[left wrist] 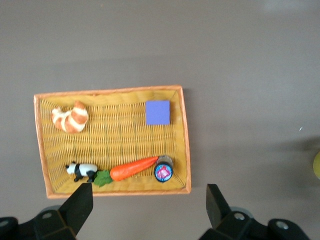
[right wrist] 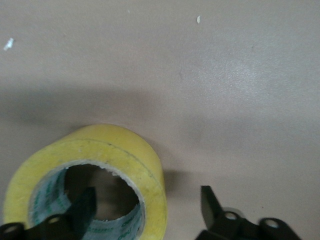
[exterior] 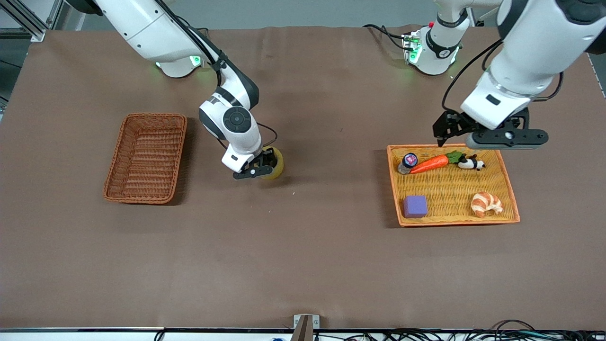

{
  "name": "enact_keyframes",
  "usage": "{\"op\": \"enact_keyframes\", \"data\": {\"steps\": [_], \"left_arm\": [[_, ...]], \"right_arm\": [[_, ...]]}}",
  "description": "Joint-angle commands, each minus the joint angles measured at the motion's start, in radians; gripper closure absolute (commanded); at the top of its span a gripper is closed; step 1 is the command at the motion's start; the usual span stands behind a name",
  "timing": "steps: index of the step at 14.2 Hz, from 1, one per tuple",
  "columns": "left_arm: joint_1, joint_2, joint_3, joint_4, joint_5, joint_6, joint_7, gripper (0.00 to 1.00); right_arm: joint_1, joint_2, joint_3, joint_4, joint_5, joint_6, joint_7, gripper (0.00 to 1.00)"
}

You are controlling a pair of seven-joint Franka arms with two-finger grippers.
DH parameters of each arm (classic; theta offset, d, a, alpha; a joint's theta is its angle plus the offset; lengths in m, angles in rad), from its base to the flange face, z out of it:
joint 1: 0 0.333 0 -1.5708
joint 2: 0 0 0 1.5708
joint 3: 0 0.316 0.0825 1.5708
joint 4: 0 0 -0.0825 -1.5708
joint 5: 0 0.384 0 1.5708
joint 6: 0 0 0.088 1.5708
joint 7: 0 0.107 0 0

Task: Move tape to another basket
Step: 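Grasp the tape with the right gripper while the left gripper withdraws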

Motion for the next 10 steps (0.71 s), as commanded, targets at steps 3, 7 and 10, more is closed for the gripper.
{"op": "enact_keyframes", "data": {"steps": [3,7,10], "left_arm": [[-0.006,-0.114,0.094,-0.116,-0.087,-0.01,0.133,0.0],[-0.045,-0.11,0.143,-0.117,-0.074,-0.008,0.144,0.0],[-0.029,-0.105,0.143,-0.108,-0.071,-0.008,0.145,0.0]], "right_arm": [[-0.001,0.029,0.003,0.007,-0.041,0.006,0.043,0.81],[0.002,0.035,0.004,0.036,-0.039,-0.019,0.158,1.0],[-0.045,-0.028,0.029,0.067,-0.032,-0.155,0.162,1.0]]}}
